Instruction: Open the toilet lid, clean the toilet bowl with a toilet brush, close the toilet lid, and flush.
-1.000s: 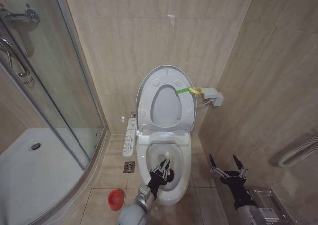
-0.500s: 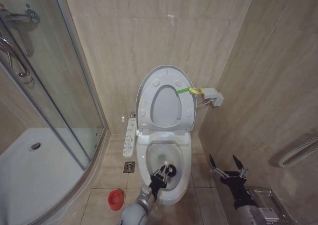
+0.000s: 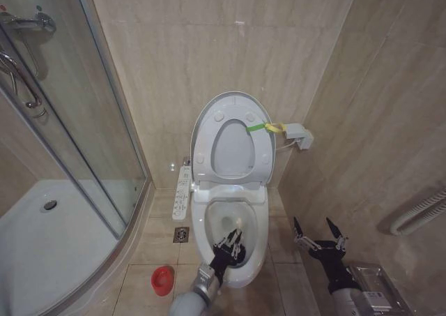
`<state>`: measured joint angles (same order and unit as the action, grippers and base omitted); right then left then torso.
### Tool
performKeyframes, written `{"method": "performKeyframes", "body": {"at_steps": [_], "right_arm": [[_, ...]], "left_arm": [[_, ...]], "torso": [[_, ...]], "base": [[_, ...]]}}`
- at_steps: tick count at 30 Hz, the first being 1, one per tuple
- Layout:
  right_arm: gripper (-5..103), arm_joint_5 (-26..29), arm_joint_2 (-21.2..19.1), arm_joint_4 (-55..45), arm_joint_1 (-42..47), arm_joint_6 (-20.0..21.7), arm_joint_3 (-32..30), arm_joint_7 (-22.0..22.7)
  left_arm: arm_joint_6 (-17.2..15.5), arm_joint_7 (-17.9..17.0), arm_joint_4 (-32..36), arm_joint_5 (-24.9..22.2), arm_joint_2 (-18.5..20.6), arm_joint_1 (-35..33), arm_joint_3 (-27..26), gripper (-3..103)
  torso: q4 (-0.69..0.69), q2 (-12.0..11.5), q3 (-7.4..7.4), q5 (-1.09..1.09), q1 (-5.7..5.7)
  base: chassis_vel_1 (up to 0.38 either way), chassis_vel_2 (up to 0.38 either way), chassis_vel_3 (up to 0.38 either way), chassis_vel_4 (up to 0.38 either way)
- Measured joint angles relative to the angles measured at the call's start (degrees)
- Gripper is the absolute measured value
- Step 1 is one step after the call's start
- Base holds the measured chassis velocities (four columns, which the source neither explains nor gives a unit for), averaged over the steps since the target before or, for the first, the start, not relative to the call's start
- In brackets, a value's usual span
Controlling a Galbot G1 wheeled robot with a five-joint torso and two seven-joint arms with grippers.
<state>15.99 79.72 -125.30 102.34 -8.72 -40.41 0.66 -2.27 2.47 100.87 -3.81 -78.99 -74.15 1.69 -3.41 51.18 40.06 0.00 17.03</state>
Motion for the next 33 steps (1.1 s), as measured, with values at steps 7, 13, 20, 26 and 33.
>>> {"method": "performKeyframes", "body": {"at_steps": [7, 13, 20, 26, 33], "right_arm": [[100, 0.00, 0.00, 0.00, 0.00, 0.00, 0.00, 0.00], [100, 0.00, 0.00, 0.00, 0.00, 0.00, 0.00, 0.00], [100, 0.00, 0.00, 0.00, 0.00, 0.00, 0.00, 0.00], [100, 0.00, 0.00, 0.00, 0.00, 0.00, 0.00, 0.00], [100, 0.00, 0.00, 0.00, 0.00, 0.00, 0.00, 0.00]], "left_arm": [[-0.86, 0.07, -2.14, -0.30, -0.90, 0.58, 0.24, 18], [-1.33, 0.11, -4.30, -1.53, -1.08, 1.87, 0.46, 18], [-1.29, 0.11, -4.79, -1.67, -1.00, 2.21, 0.27, 18], [-1.23, 0.09, -0.20, -0.35, -0.29, 0.79, -0.49, 18], [-1.44, 0.10, 1.83, -0.72, -0.18, -0.65, -0.74, 18]], "torso": [[0.00, 0.00, 0.00, 0.04, 0.00], [0.00, 0.00, 0.00, -0.05, 0.00], [0.00, 0.00, 0.00, -0.02, 0.00], [-0.01, 0.00, 0.00, 0.00, 0.00], [0.00, 0.00, 0.00, 0.00, 0.00]], "base": [[0.000, 0.000, 0.000, 0.000], [0.000, 0.000, 0.000, 0.000], [0.000, 0.000, 0.000, 0.000], [0.000, 0.000, 0.000, 0.000], [0.000, 0.000, 0.000, 0.000]]}}
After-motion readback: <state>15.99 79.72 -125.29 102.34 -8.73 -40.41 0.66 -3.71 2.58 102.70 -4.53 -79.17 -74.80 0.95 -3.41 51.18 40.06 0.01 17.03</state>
